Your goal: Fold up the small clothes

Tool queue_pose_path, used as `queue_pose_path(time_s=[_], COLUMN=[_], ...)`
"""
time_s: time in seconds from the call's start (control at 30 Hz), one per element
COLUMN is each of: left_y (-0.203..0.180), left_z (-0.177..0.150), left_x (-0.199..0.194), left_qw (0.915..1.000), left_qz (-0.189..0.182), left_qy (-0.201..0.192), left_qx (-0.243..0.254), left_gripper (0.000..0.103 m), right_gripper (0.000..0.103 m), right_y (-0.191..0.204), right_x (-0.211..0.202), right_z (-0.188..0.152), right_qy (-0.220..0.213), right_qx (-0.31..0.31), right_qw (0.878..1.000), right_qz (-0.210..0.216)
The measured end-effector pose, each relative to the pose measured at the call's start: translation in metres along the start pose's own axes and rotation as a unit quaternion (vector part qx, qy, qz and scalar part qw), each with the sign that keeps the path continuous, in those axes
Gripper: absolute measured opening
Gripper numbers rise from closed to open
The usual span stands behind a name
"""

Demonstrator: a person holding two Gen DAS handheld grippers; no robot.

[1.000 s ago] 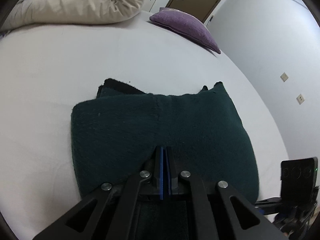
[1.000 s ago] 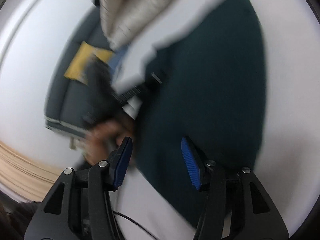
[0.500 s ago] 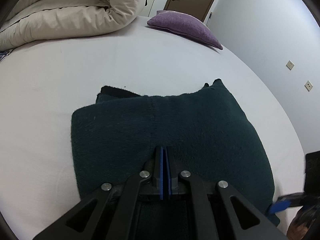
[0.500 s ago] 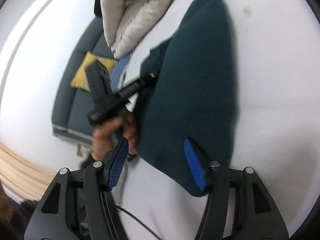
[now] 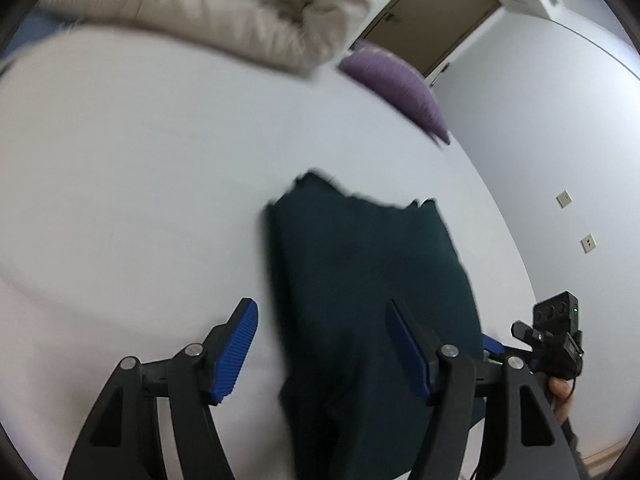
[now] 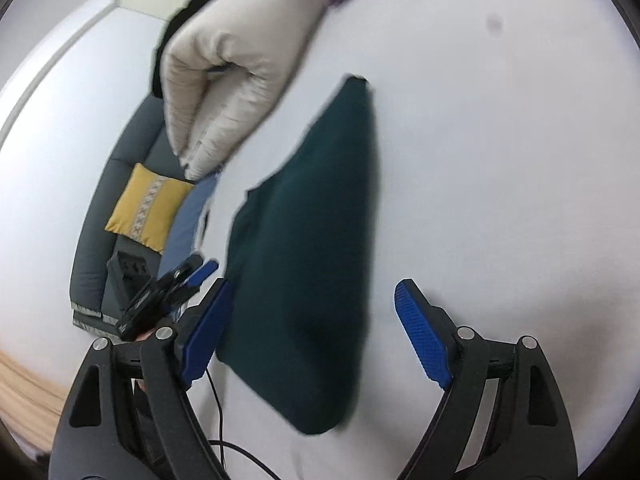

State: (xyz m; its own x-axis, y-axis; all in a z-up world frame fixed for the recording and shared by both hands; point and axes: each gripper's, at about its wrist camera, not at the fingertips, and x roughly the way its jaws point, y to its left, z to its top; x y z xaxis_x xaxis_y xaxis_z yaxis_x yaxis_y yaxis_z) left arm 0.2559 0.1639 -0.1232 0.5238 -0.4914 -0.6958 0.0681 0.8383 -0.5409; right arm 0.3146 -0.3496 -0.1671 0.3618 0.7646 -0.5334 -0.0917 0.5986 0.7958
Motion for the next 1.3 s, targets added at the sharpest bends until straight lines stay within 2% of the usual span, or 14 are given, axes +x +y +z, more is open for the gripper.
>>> queue_pose_path(time_s=[0.17,0.27,0.4,0.47,0.57,0.63,0.73,0.9,1.03,1.17,1.3], left_y=[0.016,0.016,0.022,0.021,0.017,0.017,0.016,0.001,-0.023,-0.054,-0.075], left_z=[-0.01,-0.003,0.007,0.008,0.009,0.008,0.007,0.009,0.003,-0.022,-0.057], left_x=[0.03,0.041,0.056,0.061,0.067,0.071,0.071,0.056,0.027,-0.014,-0.04], left_qw=[0.9971,0.9952,0.9901,0.988,0.9847,0.9825,0.9847,0.9889,0.9904,0.9924,0.9915], left_qz=[-0.033,-0.045,-0.062,-0.067,-0.081,-0.092,-0.088,-0.072,-0.083,-0.087,-0.093], left_qy=[0.053,0.067,0.093,0.107,0.121,0.122,0.116,0.101,0.09,0.084,0.09], left_qx=[-0.044,-0.056,-0.084,-0.089,-0.096,-0.106,-0.096,-0.081,-0.064,-0.026,-0.008], left_gripper=[0.068,0.067,0.056,0.05,0.041,0.035,0.03,0.024,0.023,0.023,0.024], right_gripper=[0.082,0.078,0.07,0.061,0.058,0.057,0.052,0.042,0.039,0.038,0.038], right_y=[0.0,0.009,0.012,0.011,0.01,0.013,0.018,0.037,0.065,0.095,0.112], right_x=[0.032,0.056,0.071,0.074,0.077,0.079,0.082,0.072,0.054,0.019,-0.021], right_z=[0.004,0.005,0.008,0.009,0.008,0.007,0.006,0.003,-0.009,-0.037,-0.079], right_qy=[0.028,0.049,0.064,0.064,0.059,0.059,0.061,0.045,0.031,0.018,0.011], right_qx=[0.004,-0.008,-0.009,-0.003,0.002,-0.001,-0.005,-0.031,-0.061,-0.081,-0.089], right_qw=[0.999,0.999,0.998,0.998,0.998,0.998,0.997,0.996,0.994,0.994,0.994], right_qz=[0.02,0.004,-0.014,-0.018,-0.019,-0.026,-0.04,-0.072,-0.086,-0.076,-0.063])
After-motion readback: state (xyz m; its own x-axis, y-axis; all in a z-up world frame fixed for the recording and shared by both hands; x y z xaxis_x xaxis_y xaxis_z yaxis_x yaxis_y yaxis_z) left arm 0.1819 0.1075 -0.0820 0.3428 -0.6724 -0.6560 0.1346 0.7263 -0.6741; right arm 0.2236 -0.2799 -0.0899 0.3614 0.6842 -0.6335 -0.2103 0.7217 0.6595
